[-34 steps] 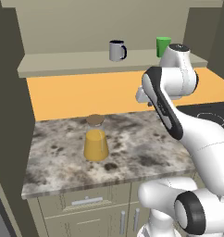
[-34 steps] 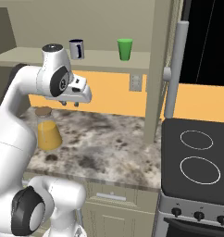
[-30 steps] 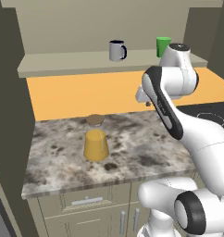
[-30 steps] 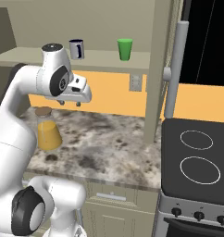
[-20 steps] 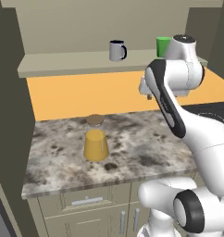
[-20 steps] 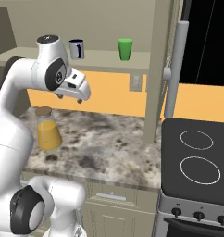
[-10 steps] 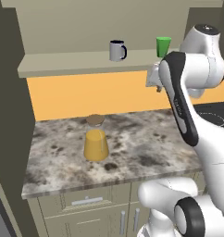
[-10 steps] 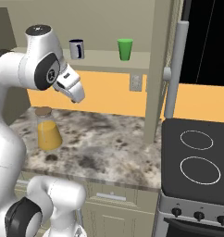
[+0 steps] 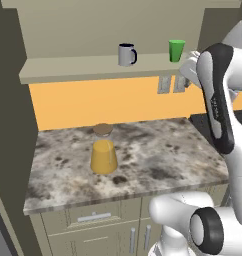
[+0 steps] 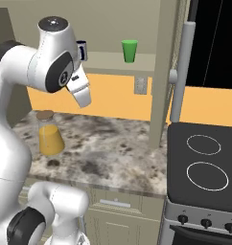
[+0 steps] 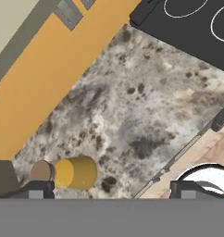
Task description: There is a tray on the dining counter. Grab the cup, mug, and pitcher and place them on the tray. The pitcher may be placed next to the tray if it cannot fit the tray.
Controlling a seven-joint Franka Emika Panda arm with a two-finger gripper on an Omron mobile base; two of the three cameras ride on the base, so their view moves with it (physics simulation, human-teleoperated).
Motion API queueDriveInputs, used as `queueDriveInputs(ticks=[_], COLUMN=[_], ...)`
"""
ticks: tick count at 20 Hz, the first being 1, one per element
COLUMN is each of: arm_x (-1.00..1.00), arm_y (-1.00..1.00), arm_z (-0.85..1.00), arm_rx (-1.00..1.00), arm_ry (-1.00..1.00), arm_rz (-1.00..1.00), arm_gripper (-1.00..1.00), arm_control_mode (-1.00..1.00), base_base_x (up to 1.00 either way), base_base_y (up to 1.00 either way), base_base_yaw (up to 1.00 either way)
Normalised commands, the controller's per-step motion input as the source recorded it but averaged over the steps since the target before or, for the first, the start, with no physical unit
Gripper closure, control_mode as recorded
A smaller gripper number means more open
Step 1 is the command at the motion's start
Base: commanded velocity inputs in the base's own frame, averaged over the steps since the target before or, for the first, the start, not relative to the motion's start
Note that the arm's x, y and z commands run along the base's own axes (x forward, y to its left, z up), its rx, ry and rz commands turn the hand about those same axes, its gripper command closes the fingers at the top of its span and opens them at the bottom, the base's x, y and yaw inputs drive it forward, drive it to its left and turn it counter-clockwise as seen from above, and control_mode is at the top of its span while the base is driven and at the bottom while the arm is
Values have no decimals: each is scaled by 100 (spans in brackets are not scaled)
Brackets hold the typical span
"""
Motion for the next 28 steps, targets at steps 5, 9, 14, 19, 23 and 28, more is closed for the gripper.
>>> queueDriveInputs(ticks=[5,9,14,19,23,28], arm_x=[3,5,18,33,31,38], arm_y=[-30,-30,0,-3,-8,-17], arm_z=[38,27,11,1,0,0], arm_rx=[22,18,5,2,3,9], arm_ry=[-2,-3,-5,-6,-10,-13], arm_rz=[-9,-9,-12,-18,-21,-9], arm_gripper=[-100,-100,-100,-100,-100,-100], arm_control_mode=[-100,-100,-100,-100,-100,-100], base_base_x=[0,0,0,0,0,0], base_base_y=[0,0,0,0,0,0], base_base_yaw=[0,0,0,0,0,0])
